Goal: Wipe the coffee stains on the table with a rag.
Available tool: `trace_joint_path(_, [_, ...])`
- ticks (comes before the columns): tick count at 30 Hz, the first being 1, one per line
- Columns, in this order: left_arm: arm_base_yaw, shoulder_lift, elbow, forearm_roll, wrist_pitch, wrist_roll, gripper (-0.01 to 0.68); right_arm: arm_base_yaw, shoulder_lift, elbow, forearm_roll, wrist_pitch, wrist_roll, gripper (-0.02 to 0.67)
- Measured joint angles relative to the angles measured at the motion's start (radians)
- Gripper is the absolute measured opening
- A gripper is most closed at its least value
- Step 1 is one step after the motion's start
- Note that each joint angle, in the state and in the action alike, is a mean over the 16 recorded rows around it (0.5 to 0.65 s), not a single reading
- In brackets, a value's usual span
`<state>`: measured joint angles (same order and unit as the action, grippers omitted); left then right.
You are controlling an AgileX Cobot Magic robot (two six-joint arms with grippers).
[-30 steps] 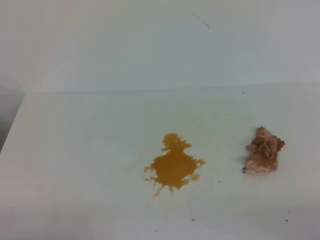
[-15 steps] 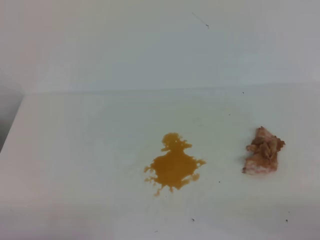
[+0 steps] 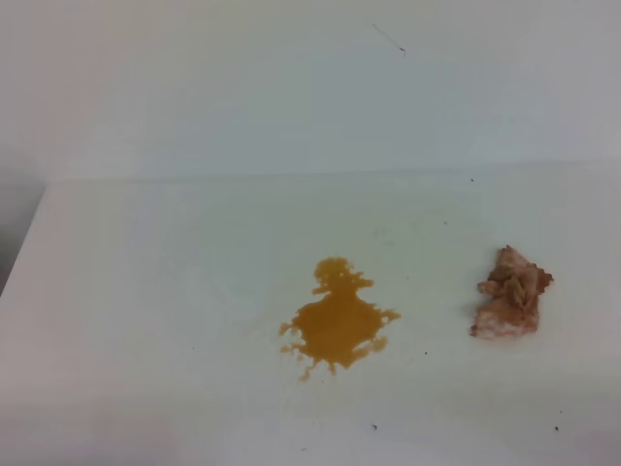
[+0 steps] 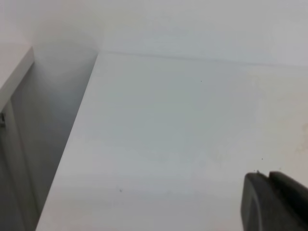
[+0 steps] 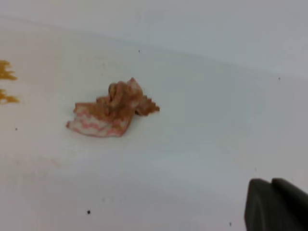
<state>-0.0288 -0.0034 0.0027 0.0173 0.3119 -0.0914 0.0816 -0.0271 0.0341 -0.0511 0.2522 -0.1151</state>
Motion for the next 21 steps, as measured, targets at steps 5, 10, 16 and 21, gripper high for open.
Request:
trace_joint_path(5, [0.000,0.000,0.000,0.000,-0.002,0.000,-0.003,0.000,0.000,0.000,0.006,-0.053,0.007,-0.003])
trace_joint_path(10, [0.000,0.002,0.000,0.000,-0.002,0.000,-0.003,0.000,0.000,0.000,0.011,-0.084,0.013,-0.003])
trace_joint_path(16, [0.000,0.003,-0.003,0.000,-0.002,0.000,-0.003,0.000,0.000,0.000,0.014,-0.054,0.013,-0.003])
trace_joint_path(21, [0.000,0.003,-0.003,0.000,-0.002,0.000,-0.003,0.000,0.002,-0.002,0.025,-0.036,0.014,-0.003])
